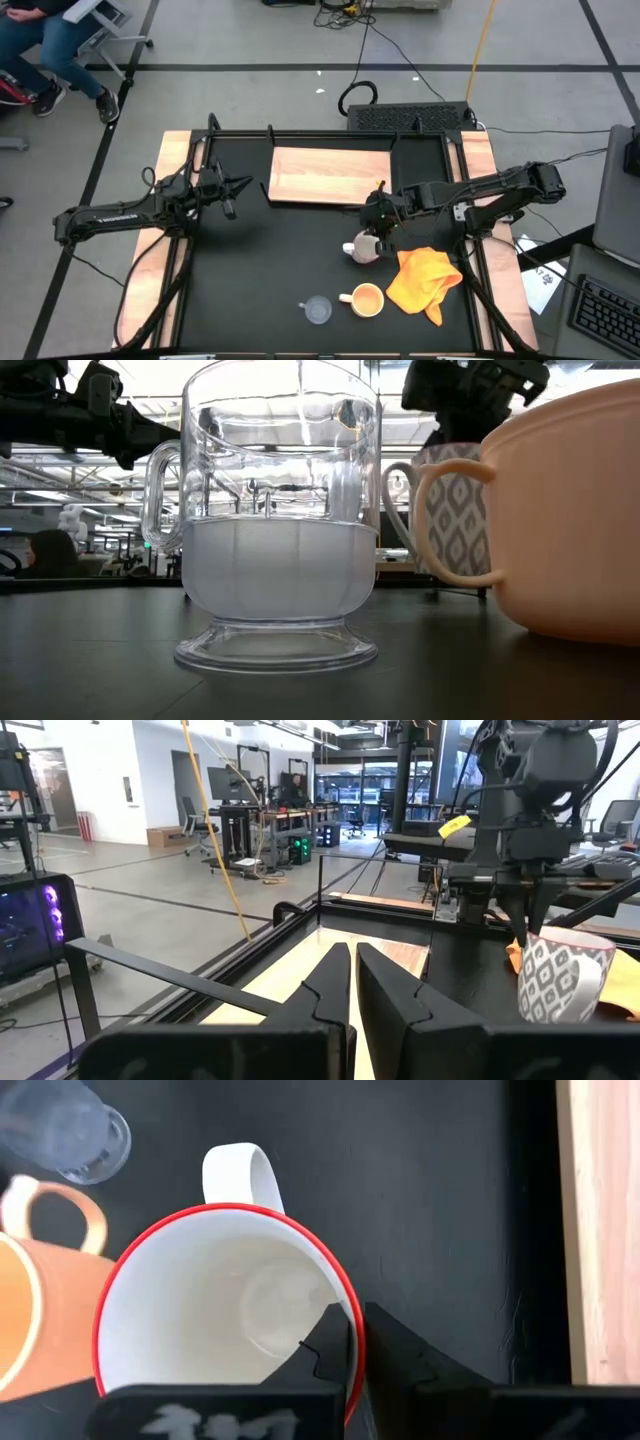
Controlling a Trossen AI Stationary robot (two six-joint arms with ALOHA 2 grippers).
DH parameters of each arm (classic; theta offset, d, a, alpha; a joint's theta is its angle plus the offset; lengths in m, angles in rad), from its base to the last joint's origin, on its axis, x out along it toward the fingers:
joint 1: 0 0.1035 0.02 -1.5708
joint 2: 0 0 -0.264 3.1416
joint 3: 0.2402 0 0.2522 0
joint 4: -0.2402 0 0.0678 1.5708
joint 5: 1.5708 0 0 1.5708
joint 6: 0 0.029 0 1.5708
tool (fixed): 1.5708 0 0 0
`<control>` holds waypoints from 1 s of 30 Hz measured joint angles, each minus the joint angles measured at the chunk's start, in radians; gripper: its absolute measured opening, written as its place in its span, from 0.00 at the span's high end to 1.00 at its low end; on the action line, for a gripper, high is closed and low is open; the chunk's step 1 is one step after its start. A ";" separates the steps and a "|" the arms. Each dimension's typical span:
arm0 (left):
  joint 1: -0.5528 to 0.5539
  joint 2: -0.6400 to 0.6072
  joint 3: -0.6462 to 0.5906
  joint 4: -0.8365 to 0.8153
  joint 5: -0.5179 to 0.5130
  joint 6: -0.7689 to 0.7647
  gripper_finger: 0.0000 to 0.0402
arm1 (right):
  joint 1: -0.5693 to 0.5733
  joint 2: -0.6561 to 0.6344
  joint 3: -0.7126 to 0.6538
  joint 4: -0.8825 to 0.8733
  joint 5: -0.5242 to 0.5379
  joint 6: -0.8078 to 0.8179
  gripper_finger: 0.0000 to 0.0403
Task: Stack small to large cups/mugs on shelf
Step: Put the gray patterned mug on the shelf
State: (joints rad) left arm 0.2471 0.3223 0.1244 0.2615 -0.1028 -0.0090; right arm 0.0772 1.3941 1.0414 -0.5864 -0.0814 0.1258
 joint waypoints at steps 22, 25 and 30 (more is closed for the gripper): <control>0.000 0.000 0.000 0.002 0.000 0.004 0.94 | -0.159 0.081 0.270 -0.243 -0.004 -0.127 0.98; 0.000 0.000 0.000 0.002 0.000 0.004 0.94 | -0.177 0.157 0.345 -0.292 -0.003 -0.160 0.98; 0.000 0.000 0.000 0.001 0.000 0.004 0.94 | -0.195 0.268 0.479 -0.342 -0.003 -0.208 0.98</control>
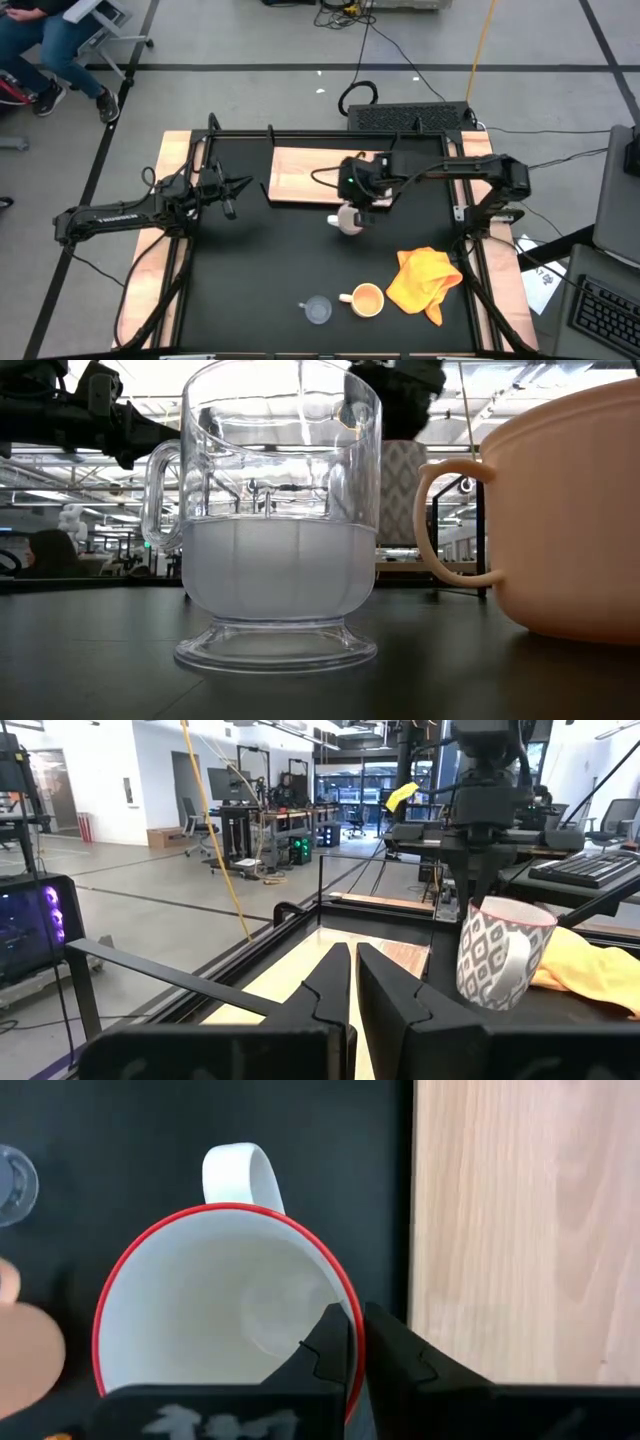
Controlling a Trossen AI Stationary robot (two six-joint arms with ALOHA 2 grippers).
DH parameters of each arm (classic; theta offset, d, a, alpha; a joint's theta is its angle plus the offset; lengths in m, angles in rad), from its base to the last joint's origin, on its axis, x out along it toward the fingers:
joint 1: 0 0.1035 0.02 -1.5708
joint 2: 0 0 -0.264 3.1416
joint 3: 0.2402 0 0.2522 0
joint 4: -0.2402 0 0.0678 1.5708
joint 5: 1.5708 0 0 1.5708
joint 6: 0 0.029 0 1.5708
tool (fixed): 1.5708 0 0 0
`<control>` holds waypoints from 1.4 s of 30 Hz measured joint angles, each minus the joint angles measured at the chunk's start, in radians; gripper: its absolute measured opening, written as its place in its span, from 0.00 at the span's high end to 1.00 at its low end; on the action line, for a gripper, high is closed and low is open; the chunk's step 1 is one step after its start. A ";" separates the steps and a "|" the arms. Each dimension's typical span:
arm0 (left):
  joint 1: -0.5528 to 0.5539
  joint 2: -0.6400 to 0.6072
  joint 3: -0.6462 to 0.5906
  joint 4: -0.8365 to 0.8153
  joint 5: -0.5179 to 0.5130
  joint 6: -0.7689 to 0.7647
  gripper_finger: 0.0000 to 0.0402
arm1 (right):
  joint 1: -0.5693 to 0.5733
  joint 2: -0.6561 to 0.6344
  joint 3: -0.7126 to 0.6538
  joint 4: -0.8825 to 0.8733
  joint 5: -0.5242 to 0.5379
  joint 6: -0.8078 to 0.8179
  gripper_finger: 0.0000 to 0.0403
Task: Stack small to large cups/mugs on shelf
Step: Put the gray patterned mug on the shelf
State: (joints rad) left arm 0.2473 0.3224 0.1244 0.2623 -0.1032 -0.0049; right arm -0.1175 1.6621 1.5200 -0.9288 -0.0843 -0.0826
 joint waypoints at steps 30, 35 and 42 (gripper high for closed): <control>0.000 0.000 0.000 -0.013 0.000 0.001 0.94 | -0.047 0.168 0.274 -0.109 -0.024 -0.080 0.98; 0.000 0.000 0.000 -0.013 0.000 0.000 0.94 | -0.048 0.168 0.274 -0.076 -0.024 -0.093 0.98; 0.000 0.000 0.000 -0.013 0.000 0.000 0.94 | -0.115 0.168 0.274 -0.018 -0.103 -0.094 0.98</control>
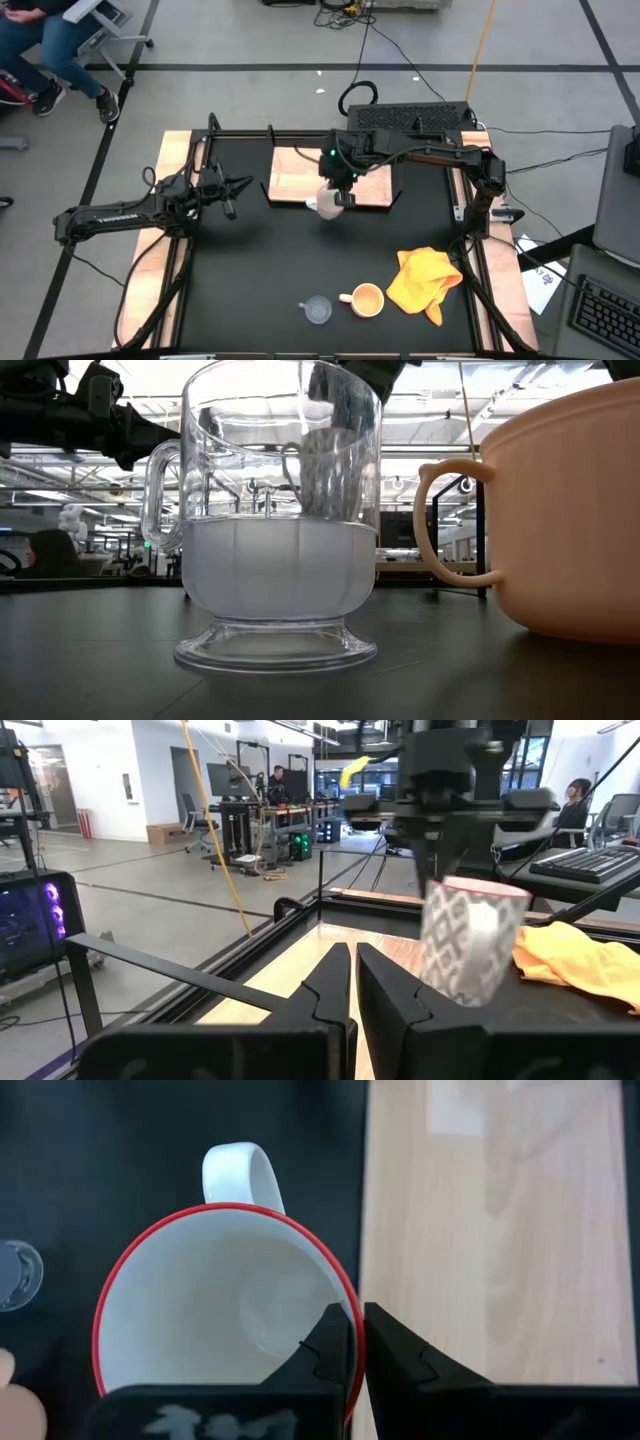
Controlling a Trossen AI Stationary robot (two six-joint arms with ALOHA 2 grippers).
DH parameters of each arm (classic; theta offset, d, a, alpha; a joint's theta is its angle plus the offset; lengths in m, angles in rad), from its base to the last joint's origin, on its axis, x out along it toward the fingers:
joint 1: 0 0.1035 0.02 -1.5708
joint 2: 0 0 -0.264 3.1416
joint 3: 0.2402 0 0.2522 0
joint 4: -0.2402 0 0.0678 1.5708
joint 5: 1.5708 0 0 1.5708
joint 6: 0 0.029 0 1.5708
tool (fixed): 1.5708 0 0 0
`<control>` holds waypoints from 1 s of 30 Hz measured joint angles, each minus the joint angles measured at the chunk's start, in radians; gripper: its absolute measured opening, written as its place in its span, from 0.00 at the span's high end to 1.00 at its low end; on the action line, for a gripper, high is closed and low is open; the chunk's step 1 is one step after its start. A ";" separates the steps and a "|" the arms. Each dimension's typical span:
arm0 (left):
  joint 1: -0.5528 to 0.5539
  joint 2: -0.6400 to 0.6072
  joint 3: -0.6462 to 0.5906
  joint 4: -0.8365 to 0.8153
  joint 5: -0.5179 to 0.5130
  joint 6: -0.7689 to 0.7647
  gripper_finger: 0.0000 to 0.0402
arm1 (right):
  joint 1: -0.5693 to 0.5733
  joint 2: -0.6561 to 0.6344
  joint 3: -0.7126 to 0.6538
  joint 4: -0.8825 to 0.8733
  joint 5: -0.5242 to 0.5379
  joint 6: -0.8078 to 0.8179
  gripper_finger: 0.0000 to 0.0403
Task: Stack small to large cups/mugs on shelf
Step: Put the gray patterned mug on the shelf
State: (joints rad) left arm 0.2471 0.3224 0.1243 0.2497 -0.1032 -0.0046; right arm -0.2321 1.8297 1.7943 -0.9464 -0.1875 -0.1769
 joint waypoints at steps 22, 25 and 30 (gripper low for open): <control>0.000 0.000 0.000 0.001 0.000 0.009 0.94 | -0.159 0.089 0.294 -0.201 0.003 -0.048 0.98; 0.000 0.000 0.000 -0.008 -0.001 0.009 0.94 | -0.166 0.129 0.294 -0.201 0.002 -0.050 0.98; 0.000 0.000 0.000 -0.018 -0.001 0.013 0.94 | -0.177 0.187 0.294 -0.176 0.003 -0.059 0.98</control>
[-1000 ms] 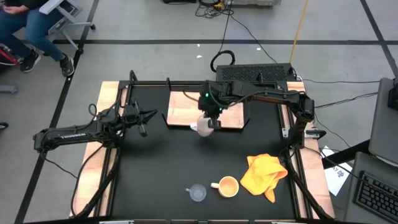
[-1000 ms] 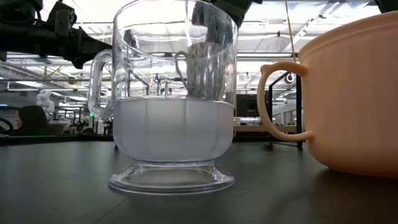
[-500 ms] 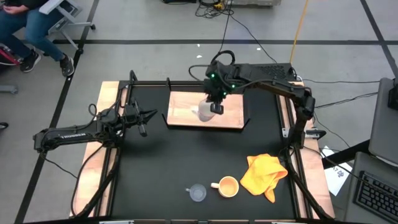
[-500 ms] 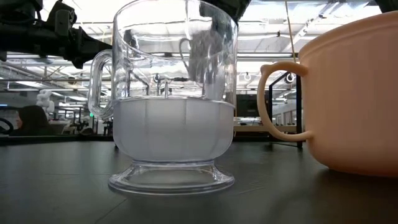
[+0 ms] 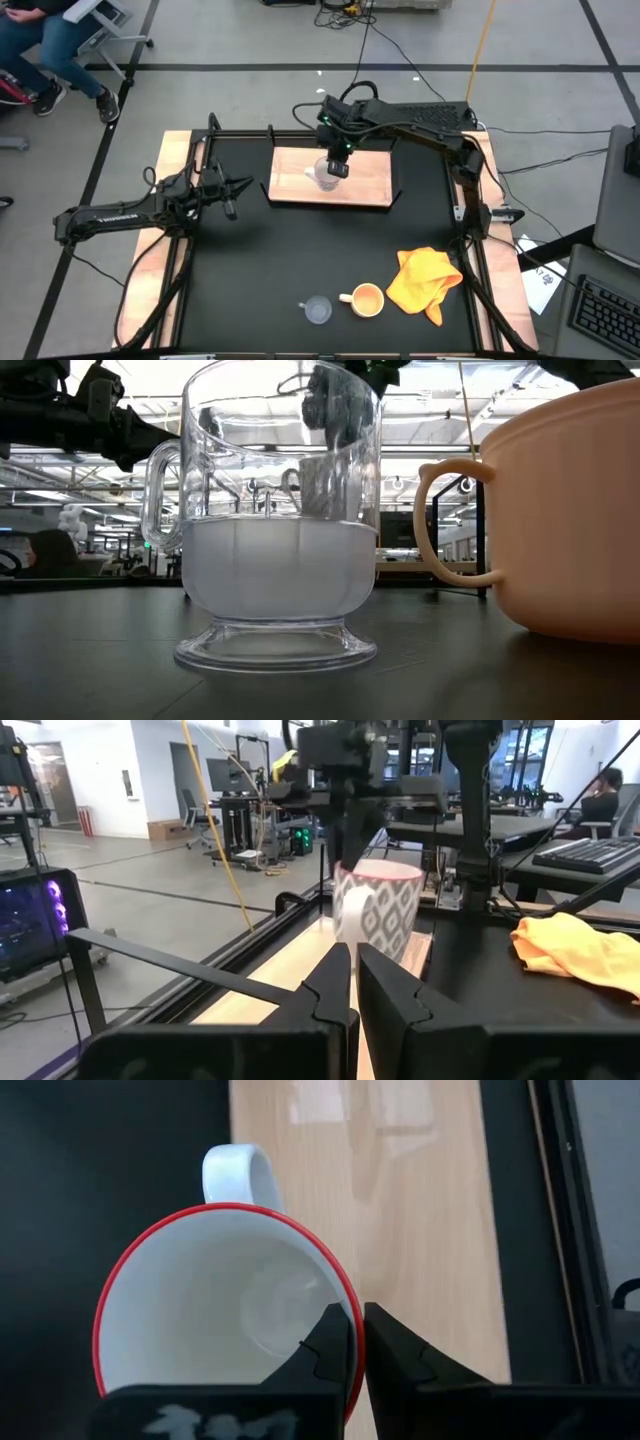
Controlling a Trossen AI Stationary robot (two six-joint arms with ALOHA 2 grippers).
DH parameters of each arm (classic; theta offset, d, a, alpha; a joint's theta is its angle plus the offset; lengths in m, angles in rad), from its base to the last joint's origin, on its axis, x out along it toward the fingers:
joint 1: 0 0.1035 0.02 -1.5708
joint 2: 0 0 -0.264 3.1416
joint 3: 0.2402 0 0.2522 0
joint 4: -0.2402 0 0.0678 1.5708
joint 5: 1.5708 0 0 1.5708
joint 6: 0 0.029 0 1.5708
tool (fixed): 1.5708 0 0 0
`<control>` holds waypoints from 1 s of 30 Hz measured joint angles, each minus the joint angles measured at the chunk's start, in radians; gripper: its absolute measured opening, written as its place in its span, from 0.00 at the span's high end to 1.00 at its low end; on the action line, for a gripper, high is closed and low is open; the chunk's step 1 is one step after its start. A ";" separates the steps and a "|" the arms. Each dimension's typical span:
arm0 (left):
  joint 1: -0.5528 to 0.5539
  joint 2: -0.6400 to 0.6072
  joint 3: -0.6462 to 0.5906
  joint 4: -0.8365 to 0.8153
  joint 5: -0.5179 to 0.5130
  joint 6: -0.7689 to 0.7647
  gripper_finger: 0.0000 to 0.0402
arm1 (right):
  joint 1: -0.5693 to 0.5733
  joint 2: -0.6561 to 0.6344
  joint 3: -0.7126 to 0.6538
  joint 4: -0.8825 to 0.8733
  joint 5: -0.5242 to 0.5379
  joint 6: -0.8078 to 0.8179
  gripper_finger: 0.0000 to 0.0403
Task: Stack small to large cups/mugs on shelf
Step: Put the gray patterned mug on the shelf
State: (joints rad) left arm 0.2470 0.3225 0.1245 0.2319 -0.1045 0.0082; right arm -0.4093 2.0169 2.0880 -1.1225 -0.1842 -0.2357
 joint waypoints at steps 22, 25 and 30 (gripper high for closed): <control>0.000 0.000 0.000 -0.004 -0.001 0.017 0.94 | -0.003 0.060 0.000 0.083 0.003 -0.022 0.98; 0.000 0.000 0.000 -0.004 -0.001 0.017 0.94 | -0.003 0.060 0.000 0.082 0.003 -0.022 0.98; 0.000 0.000 0.000 -0.005 -0.001 0.016 0.94 | -0.001 0.060 0.000 0.070 0.001 -0.033 0.98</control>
State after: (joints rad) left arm 0.2474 0.3225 0.1245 0.2264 -0.1055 0.0242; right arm -0.4106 2.0766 2.0880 -1.0526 -0.1832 -0.2692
